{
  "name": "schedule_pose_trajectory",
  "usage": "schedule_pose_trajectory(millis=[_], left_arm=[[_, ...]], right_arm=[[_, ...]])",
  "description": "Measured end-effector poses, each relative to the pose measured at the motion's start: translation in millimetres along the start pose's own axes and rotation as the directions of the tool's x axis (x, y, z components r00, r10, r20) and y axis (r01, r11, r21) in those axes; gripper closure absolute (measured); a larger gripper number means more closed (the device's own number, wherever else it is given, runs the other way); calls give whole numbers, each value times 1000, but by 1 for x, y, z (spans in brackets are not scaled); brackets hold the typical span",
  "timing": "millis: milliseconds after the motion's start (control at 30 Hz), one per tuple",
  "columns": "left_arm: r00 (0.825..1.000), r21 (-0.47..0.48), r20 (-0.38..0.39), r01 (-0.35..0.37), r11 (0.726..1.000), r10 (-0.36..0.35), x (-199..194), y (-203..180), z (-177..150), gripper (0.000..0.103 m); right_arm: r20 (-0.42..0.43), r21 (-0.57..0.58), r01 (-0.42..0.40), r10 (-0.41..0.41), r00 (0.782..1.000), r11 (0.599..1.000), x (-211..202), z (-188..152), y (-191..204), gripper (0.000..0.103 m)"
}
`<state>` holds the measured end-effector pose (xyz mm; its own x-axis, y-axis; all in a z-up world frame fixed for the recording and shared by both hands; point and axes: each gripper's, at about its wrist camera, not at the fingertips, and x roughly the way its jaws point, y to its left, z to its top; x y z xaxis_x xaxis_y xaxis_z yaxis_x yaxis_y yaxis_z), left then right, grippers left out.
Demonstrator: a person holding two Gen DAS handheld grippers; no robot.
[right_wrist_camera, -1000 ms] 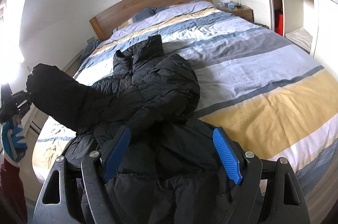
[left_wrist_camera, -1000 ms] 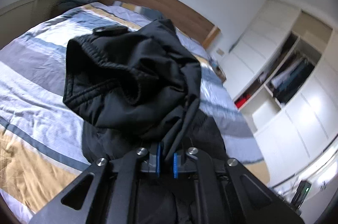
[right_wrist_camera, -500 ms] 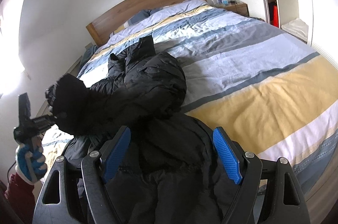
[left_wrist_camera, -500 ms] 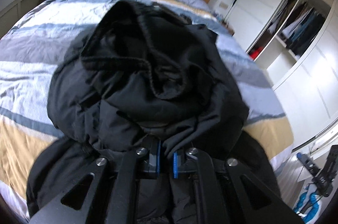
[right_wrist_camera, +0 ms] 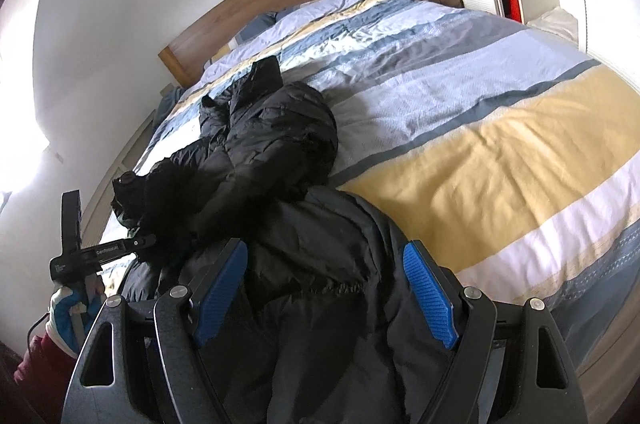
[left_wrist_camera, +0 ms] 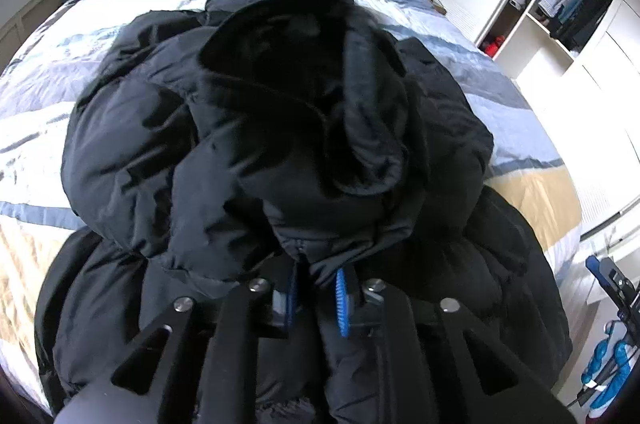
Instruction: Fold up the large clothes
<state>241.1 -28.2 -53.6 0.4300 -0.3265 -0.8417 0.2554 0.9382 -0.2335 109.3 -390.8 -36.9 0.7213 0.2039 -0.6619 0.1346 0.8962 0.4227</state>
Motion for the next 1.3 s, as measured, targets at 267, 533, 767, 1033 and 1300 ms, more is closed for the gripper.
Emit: schedule_pose_trajectory(millis=[267, 533, 767, 1033, 1300], left_arm=[[997, 78, -30, 72, 994, -70, -10, -6, -11, 74], [991, 159, -31, 137, 978, -134, -32, -13, -22, 73], [990, 99, 55, 121, 988, -127, -64, 25, -10, 73], [994, -31, 106, 13, 999, -9, -72, 96, 19, 73], [992, -140, 116, -42, 989, 58, -57, 139, 48, 73]], right_arm=[[-17, -26, -5, 4, 1000, 1000, 7, 0, 13, 23], [-51, -84, -21, 16, 999, 996, 22, 5, 43, 23], [-90, -225, -80, 61, 994, 971, 43, 16, 106, 23], [-119, -433, -169, 130, 984, 885, 79, 37, 209, 23], [-197, -552, -233, 146, 969, 800, 153, 41, 284, 23]])
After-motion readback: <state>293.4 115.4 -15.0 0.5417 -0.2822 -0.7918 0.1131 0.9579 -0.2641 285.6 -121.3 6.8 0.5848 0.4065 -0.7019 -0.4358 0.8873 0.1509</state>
